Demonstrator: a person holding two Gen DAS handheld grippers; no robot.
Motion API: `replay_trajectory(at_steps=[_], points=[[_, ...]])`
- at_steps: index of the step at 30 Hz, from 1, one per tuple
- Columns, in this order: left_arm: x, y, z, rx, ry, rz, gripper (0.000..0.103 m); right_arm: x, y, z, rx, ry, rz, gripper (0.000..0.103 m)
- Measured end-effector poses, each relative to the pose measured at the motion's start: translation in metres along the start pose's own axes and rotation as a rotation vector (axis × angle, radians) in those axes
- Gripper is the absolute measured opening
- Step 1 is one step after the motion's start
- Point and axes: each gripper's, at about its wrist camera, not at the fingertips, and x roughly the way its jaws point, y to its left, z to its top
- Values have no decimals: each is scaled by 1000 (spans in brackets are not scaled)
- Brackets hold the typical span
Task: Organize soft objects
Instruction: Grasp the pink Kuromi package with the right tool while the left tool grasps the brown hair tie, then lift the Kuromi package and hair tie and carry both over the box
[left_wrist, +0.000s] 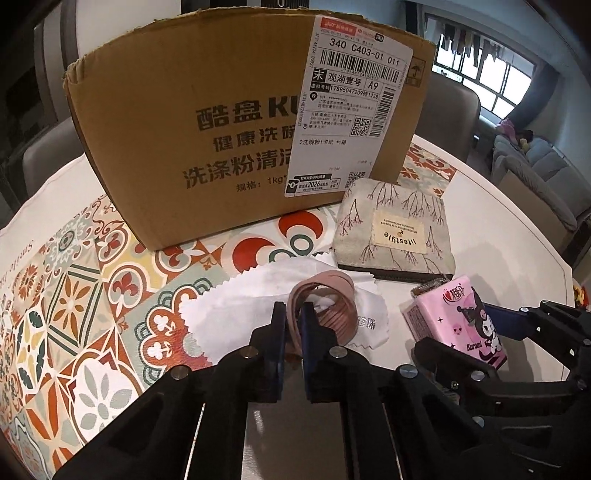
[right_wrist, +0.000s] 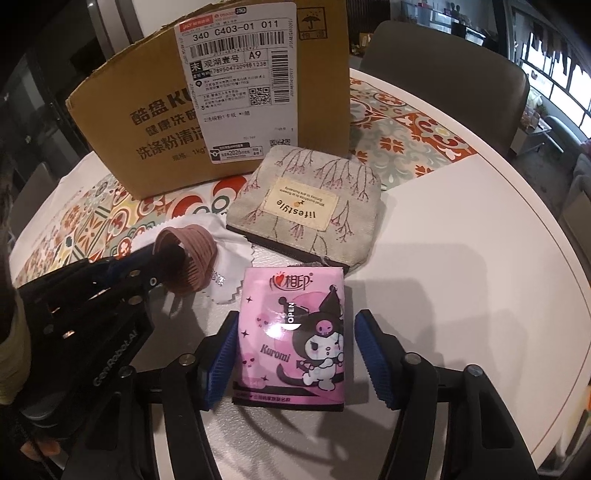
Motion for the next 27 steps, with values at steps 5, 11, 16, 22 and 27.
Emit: replay_trajectory(at_steps=[5, 11, 16, 22, 27], points=[[-3, -1, -2, -24, -10, -4, 7, -2, 0, -2, -7, -7, 4, 56], [-18, 0, -7, -59, -27, -7, 7, -9, -3, -2, 7, -24, 18, 56], [-33, 0, -10, -72, -49, 8, 7, -17, -5, -1, 11, -41, 31, 56], [-55, -1, -11, -88, -89, 31, 7, -30, -5, 1, 9, -71, 48, 56], [-75, -3, -8, -88, -142, 55, 7, -46, -5, 6, 4, -115, 61, 56]])
